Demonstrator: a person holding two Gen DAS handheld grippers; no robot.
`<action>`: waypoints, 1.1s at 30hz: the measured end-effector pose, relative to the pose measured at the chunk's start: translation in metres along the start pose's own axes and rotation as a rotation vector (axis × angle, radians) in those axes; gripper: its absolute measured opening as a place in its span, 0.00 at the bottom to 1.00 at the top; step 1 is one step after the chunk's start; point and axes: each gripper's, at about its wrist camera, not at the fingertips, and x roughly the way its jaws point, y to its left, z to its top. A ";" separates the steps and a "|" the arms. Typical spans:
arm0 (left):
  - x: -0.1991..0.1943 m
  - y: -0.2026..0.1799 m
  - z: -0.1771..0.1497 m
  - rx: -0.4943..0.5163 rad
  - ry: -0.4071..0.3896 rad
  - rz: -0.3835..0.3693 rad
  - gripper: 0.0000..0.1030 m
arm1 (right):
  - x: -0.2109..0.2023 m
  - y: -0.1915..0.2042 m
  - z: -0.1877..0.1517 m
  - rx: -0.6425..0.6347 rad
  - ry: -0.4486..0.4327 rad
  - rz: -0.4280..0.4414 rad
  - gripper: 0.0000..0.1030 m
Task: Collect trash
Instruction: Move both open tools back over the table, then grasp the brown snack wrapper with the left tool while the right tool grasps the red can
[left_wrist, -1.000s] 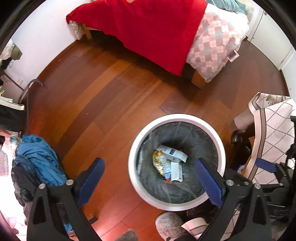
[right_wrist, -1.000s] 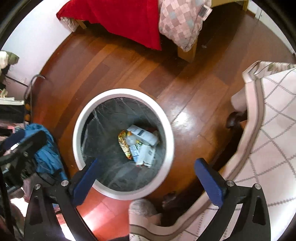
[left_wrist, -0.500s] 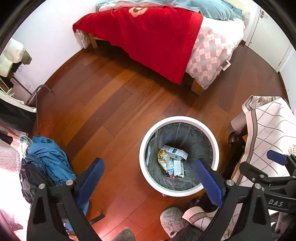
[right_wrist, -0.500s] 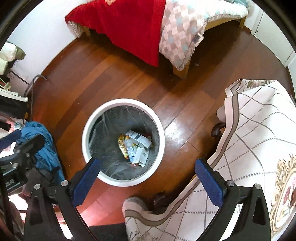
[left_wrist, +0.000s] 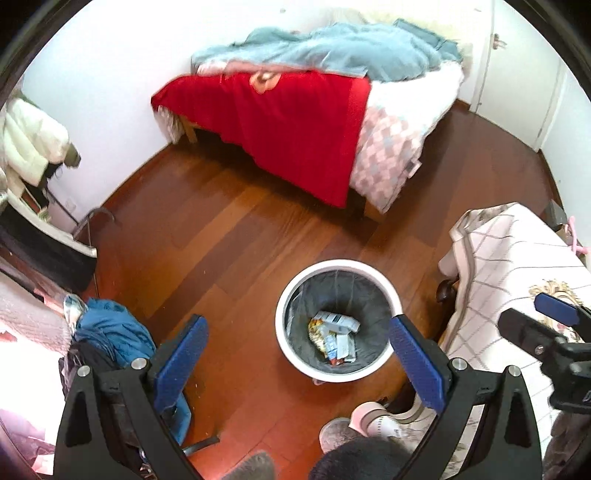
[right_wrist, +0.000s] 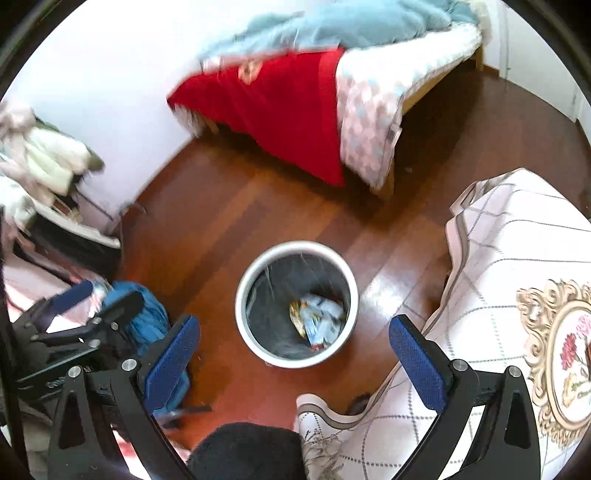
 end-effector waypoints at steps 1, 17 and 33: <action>-0.008 -0.007 0.000 0.010 -0.014 -0.001 0.97 | -0.013 -0.004 -0.003 0.011 -0.029 0.004 1.00; 0.018 -0.285 -0.015 0.258 0.048 -0.151 1.00 | -0.193 -0.295 -0.109 0.625 -0.164 -0.249 0.79; 0.067 -0.488 -0.016 0.481 0.150 -0.171 1.00 | -0.195 -0.563 -0.177 1.535 -0.209 -0.172 0.88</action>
